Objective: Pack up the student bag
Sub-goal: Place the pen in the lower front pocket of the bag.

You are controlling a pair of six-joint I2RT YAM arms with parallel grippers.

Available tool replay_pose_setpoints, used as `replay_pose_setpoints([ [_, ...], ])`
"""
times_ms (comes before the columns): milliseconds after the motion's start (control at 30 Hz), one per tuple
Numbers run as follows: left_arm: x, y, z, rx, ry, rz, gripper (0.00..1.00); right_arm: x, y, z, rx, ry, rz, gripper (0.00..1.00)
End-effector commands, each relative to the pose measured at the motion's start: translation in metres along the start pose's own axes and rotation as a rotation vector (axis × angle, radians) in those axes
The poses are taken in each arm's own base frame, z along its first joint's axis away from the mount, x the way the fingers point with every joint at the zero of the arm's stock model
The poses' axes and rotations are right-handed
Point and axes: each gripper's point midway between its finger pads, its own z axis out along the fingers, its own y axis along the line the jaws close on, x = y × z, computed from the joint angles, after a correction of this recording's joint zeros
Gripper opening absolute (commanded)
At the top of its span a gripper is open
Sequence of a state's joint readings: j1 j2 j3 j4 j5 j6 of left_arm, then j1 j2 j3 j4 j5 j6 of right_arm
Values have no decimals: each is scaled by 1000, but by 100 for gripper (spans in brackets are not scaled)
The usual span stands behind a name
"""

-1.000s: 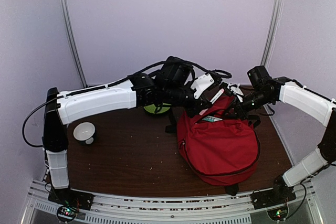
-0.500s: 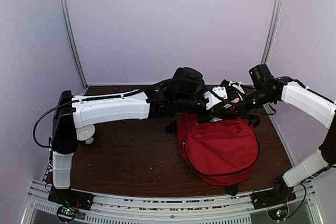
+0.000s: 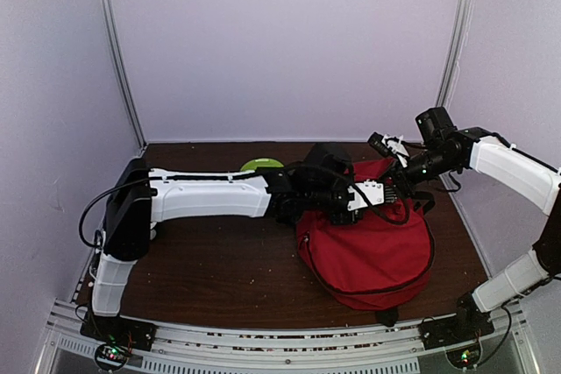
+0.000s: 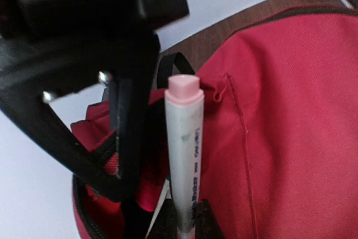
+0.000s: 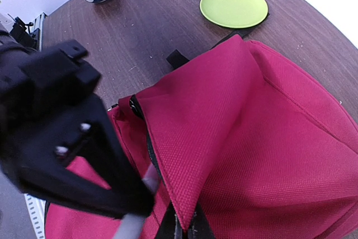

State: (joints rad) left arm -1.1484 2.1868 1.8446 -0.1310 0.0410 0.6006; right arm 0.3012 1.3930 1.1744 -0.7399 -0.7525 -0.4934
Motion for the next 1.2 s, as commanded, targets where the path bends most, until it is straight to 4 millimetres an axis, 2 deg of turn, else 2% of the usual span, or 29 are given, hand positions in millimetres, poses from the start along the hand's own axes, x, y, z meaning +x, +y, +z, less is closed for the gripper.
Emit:
replay_pose_setpoints([
  [0,17,27,14,-161,105,73,0,-21,10,-12,-30,-69,-25,0],
  [100,33,42,19,-256,183,77,0,-20,12,-12,-34,-69,-26,0],
  [333,50,62,20,-399,278,76,0,-17,11,-9,-42,-60,-22,0],
  [500,69,69,26,-456,380,90,0,-17,13,-9,-48,-60,-21,0],
  [600,84,66,35,-452,456,108,0,-18,13,-10,-49,-63,-20,0],
  [667,91,62,39,-443,482,111,4,-18,13,-10,-50,-65,-19,0],
  [800,90,59,35,-420,474,77,10,-18,14,-10,-51,-64,-20,0],
  [1033,77,61,20,-429,427,46,33,-17,13,-9,-55,-59,-16,0],
  [1167,73,58,16,-419,422,46,34,-16,13,-8,-55,-57,-15,0],
])
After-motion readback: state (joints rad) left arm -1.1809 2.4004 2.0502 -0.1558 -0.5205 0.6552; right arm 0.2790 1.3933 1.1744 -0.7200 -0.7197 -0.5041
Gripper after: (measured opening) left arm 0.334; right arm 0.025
